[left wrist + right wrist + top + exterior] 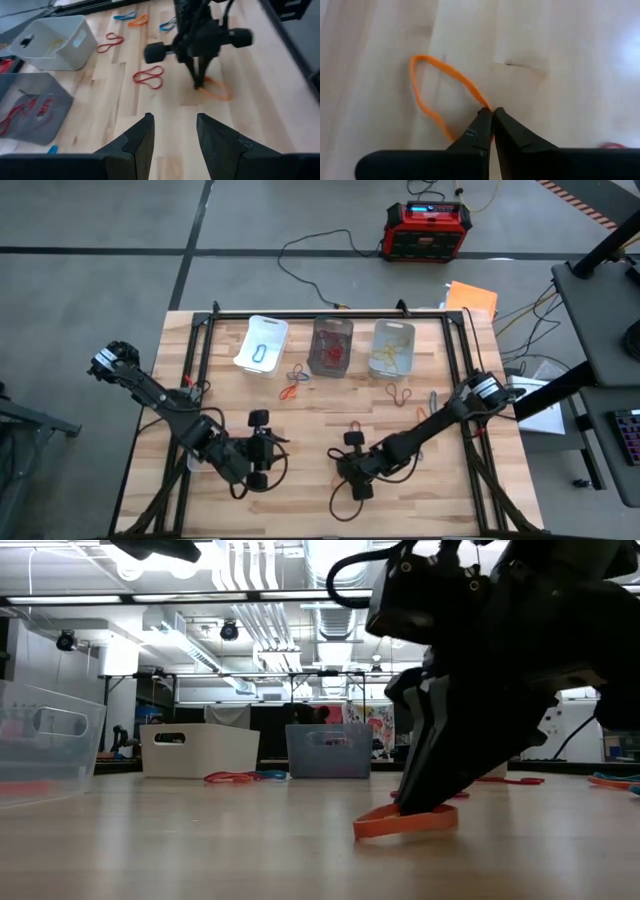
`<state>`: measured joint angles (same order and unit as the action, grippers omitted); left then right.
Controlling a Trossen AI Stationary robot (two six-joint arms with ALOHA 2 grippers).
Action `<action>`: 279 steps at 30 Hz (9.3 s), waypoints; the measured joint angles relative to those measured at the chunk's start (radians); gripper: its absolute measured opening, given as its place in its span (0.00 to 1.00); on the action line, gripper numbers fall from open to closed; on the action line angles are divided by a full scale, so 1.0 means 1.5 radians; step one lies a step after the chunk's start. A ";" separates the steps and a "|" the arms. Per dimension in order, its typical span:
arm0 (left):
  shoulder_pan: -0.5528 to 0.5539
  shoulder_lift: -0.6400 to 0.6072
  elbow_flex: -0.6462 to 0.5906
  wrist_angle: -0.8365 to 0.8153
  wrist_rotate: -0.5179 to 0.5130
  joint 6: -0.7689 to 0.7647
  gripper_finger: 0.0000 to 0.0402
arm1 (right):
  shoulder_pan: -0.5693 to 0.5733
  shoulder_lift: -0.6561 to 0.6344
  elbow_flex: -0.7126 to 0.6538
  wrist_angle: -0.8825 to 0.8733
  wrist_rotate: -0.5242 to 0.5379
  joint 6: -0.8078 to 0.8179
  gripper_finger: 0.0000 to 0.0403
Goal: Sort rubber bands into baskets
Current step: Put the orange rubber band into the transparent bin, then put the red rubber band into the black bin
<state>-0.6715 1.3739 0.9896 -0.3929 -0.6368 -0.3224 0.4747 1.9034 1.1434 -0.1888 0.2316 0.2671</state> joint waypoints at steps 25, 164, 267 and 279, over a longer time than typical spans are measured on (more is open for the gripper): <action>-0.004 -0.001 -0.087 0.196 -0.021 -0.043 0.41 | 0.008 -0.035 0.194 0.015 0.368 -0.422 0.02; -0.070 -0.023 -0.058 -0.420 0.340 -0.367 0.26 | -0.046 -0.063 0.208 -0.103 0.352 -0.220 0.43; 0.152 -0.323 -0.243 0.095 0.115 0.295 0.26 | -0.204 -0.149 -0.180 0.027 -0.071 -0.046 0.02; 0.152 -0.293 -0.243 0.120 0.115 0.297 0.26 | -0.199 -0.207 -0.177 0.131 -0.049 -0.092 0.02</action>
<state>-0.4435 0.9337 0.6258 -0.2134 -0.4648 0.1234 0.1764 1.5932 0.8780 0.0070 0.1581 0.1283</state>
